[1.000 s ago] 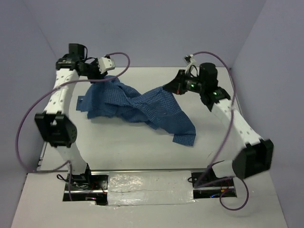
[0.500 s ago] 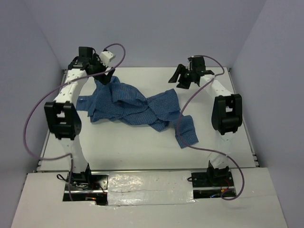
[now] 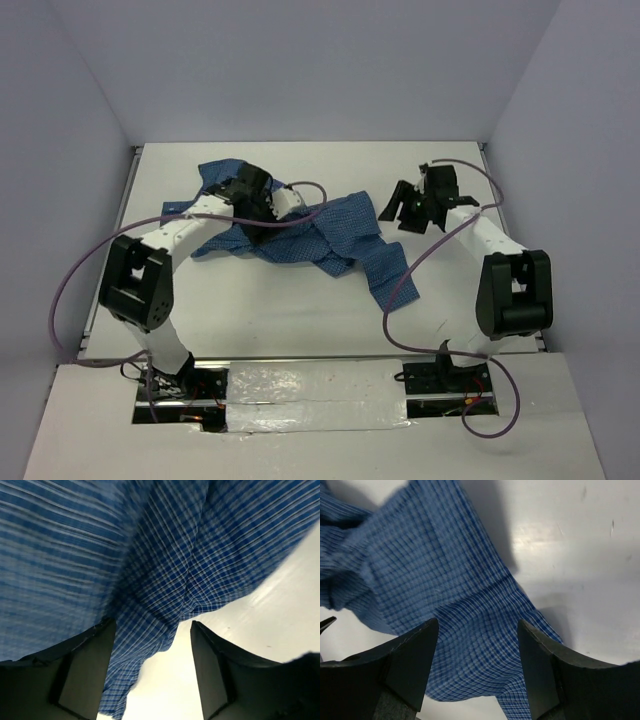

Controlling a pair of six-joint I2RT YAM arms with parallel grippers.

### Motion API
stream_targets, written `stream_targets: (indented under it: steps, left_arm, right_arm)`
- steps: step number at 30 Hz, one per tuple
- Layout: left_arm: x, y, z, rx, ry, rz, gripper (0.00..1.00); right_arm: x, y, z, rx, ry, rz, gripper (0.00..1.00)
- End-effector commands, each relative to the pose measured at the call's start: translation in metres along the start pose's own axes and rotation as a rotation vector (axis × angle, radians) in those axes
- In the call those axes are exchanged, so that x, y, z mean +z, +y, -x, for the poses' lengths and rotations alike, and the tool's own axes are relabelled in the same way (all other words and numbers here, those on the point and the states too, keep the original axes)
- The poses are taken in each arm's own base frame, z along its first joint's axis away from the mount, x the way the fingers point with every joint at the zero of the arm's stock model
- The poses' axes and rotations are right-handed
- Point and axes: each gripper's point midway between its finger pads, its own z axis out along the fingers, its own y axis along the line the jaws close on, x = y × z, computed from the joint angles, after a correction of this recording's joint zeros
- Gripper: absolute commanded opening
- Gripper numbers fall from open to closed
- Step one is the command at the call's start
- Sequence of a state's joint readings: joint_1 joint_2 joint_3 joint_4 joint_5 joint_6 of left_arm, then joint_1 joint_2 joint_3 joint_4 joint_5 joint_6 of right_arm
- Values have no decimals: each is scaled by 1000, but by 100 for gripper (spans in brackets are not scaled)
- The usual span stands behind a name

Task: Fold and stack the long sleeve shirts
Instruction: Flatten the shirt out

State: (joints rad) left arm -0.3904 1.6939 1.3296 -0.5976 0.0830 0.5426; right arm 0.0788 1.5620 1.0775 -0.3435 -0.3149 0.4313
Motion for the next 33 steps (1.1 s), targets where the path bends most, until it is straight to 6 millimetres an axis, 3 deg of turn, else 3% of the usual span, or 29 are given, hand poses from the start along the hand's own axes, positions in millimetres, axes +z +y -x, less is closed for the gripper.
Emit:
stream_targets:
  steps: [1, 4, 7, 13, 15, 21, 24, 28, 30, 33]
  left_arm:
    - [4, 37, 10, -21, 9, 220, 75]
    - [13, 46, 13, -71, 22, 256, 75]
    - [23, 43, 7, -101, 49, 242, 72]
    - [22, 39, -20, -95, 128, 276, 61]
    - [18, 38, -17, -91, 114, 272, 58]
    - [-2, 22, 7, -101, 17, 154, 68]
    - [-10, 17, 12, -123, -10, 115, 66]
    - [-21, 27, 15, -215, -51, 102, 64]
    - [-20, 29, 16, -226, -54, 112, 63]
    - [-4, 29, 5, -231, -16, 114, 62]
  right_arm:
    - [-5, 3, 4, 10, -85, 16, 71]
    - [-5, -6, -3, 11, -78, -12, 71]
    - [-5, -11, -11, 4, -61, -29, 71]
    - [-4, -26, -24, -3, -49, -71, 72]
    - [0, -25, -28, -4, -35, -59, 72]
    - [10, -23, -35, -12, 1, -21, 72]
    - [17, -29, -41, -1, 27, -35, 71]
    - [24, -33, -46, 15, 44, -40, 70]
    - [26, -36, -48, 21, 50, -52, 69]
    - [28, -37, -48, 25, 50, -57, 69]
